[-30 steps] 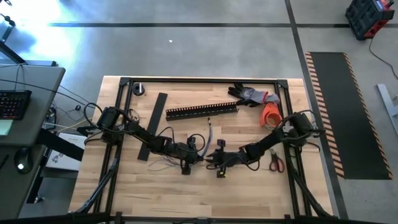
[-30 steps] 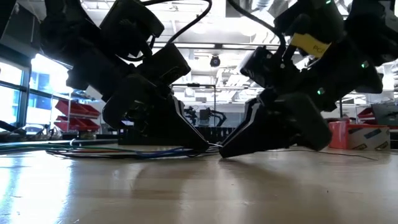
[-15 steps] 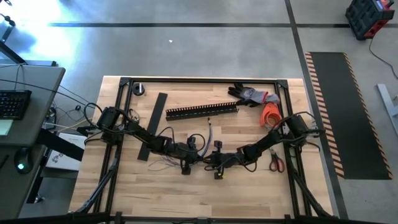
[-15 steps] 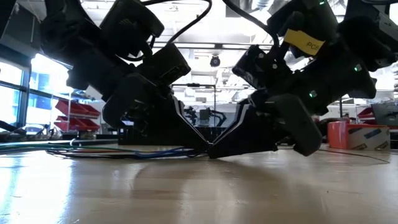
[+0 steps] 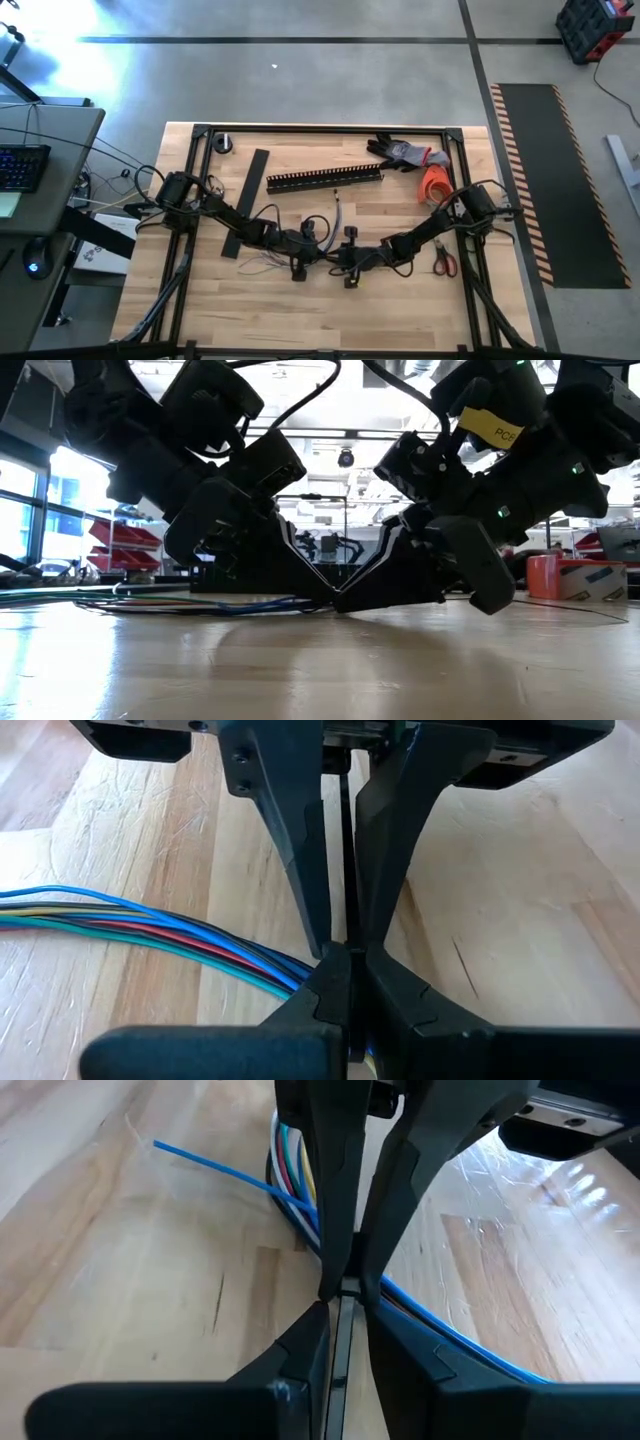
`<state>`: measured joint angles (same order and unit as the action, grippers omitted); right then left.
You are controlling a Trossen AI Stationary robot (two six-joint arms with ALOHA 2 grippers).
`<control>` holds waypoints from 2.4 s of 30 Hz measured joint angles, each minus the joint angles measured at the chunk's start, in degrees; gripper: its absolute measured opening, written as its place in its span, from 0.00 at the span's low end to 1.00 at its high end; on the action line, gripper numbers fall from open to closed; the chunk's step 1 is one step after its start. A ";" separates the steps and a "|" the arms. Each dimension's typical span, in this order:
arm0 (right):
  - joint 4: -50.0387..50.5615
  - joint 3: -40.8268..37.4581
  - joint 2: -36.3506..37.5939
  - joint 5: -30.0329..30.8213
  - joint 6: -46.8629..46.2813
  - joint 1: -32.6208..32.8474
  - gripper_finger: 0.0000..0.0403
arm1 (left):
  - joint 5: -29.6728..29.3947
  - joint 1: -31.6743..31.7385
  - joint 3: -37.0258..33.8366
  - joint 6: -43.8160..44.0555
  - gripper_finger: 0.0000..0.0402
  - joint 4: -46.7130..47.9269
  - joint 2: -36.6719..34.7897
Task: Ziptie cables
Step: Wrap the cables together using a zip tie
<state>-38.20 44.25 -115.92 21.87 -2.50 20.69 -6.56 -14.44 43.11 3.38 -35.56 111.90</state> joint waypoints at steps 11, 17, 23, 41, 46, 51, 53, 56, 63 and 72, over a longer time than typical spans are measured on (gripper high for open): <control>2.01 -0.07 2.24 0.02 1.37 0.52 0.14 | 0.05 -0.04 0.00 -0.02 0.00 0.07 -0.09; 2.77 -0.02 2.60 -1.14 1.05 0.31 0.14 | 0.03 -0.02 0.00 -0.02 0.00 0.29 -0.07; 3.99 0.00 2.60 -1.38 0.13 0.31 0.14 | 0.00 -0.02 0.00 -0.01 0.00 0.21 -0.07; 3.65 -0.07 2.56 -1.71 -1.52 -0.07 0.13 | 0.01 -0.02 0.00 0.02 0.00 -0.30 -0.04; 3.65 -0.07 2.56 -2.89 -1.51 -0.07 0.03 | 0.07 -0.02 -0.02 0.04 0.00 -0.30 -0.02; 3.99 -0.07 2.54 -2.71 -1.84 -0.17 0.01 | 0.03 -0.02 -0.02 0.04 0.00 -0.30 0.00; 4.49 -0.07 2.54 -2.02 -2.71 -0.15 0.00 | -0.14 0.00 -0.02 0.04 0.00 -0.30 0.00; 6.23 0.04 2.54 -0.42 -5.71 0.42 0.00 | -0.22 0.06 -0.02 0.02 0.00 -0.36 0.02; 11.68 0.15 2.56 5.78 -14.11 4.17 0.00 | -0.08 0.03 0.00 -0.01 0.00 -0.46 0.11; 23.43 0.28 3.56 12.58 -28.78 10.34 0.00 | -0.18 -0.53 0.00 -0.03 0.00 0.08 0.11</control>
<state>-14.77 44.53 -112.36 34.44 -31.29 31.03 -6.74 -14.97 43.11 3.35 -35.48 112.01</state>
